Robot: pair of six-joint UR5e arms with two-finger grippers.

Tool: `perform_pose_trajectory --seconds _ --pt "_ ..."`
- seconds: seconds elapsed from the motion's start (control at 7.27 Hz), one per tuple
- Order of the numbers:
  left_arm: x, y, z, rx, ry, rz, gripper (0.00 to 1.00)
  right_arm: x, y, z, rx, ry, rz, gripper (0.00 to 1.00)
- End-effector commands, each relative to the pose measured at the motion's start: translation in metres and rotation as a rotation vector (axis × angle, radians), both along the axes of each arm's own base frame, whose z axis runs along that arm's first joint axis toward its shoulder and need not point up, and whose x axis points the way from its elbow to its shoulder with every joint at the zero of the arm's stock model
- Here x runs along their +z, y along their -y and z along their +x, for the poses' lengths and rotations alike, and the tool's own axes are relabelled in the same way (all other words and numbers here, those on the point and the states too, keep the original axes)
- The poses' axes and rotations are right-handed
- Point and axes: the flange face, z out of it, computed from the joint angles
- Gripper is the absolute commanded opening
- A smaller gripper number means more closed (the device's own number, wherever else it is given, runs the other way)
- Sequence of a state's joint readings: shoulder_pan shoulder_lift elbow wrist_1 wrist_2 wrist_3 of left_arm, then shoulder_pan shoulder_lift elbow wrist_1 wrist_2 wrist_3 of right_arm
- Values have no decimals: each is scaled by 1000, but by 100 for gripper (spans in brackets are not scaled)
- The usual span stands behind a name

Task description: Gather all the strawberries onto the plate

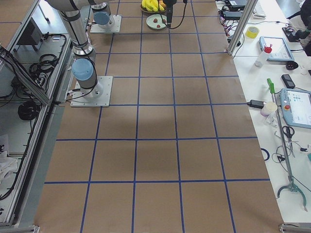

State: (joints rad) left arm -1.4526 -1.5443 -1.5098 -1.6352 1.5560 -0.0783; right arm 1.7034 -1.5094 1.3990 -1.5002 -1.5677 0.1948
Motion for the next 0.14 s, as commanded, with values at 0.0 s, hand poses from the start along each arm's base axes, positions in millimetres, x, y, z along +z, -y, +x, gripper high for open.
perform_pose_trajectory --seconds 0.0 --pt "-3 -1 0 0 -3 6 100 0 0 0 -1 0 0 100"
